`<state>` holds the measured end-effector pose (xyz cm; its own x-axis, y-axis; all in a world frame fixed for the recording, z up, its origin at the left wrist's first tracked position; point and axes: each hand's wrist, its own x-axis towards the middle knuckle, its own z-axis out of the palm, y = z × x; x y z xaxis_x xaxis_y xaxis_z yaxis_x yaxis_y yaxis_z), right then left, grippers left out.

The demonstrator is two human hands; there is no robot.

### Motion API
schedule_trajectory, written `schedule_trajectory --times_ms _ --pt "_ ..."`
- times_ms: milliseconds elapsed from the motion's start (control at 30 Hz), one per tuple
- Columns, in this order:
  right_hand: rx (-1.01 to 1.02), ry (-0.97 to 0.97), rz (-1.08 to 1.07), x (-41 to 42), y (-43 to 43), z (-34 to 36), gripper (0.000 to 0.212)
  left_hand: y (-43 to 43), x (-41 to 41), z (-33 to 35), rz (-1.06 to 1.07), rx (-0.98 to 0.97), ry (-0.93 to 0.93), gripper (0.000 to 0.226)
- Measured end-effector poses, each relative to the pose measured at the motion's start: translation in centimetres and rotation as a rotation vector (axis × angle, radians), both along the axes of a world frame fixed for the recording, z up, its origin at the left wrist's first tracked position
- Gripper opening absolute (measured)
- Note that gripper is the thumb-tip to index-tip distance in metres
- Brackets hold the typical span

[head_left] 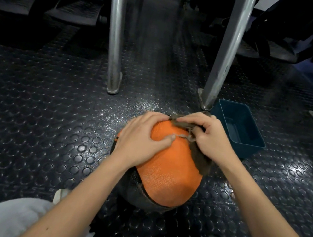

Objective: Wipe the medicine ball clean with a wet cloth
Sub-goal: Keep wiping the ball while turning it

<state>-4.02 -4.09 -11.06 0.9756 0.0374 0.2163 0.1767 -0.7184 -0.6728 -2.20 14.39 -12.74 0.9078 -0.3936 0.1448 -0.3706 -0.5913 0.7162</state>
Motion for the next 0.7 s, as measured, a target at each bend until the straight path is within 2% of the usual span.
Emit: schedule_trajectory --times_ms 133,333,400,533,700 --pt "0.080 0.058 -0.117 0.8 -1.2 -0.6 0.048 -0.5 0.1 0.3 0.010 0.036 0.001 0.049" --pt "0.106 0.019 0.027 -2.2 -0.7 0.3 0.062 -0.2 0.8 0.3 0.006 0.021 0.032 0.041" --pt "0.104 0.024 -0.035 -1.6 -1.7 -1.0 0.064 -0.1 0.8 0.3 0.023 0.012 0.047 0.042" --pt "0.110 0.030 -0.155 -1.2 -2.8 -0.7 0.054 -0.1 0.4 0.2 0.098 0.000 0.031 0.042" --pt "-0.068 -0.181 0.173 -2.7 1.7 1.1 0.051 0.0 0.5 0.0 0.126 -0.009 0.012 0.037"
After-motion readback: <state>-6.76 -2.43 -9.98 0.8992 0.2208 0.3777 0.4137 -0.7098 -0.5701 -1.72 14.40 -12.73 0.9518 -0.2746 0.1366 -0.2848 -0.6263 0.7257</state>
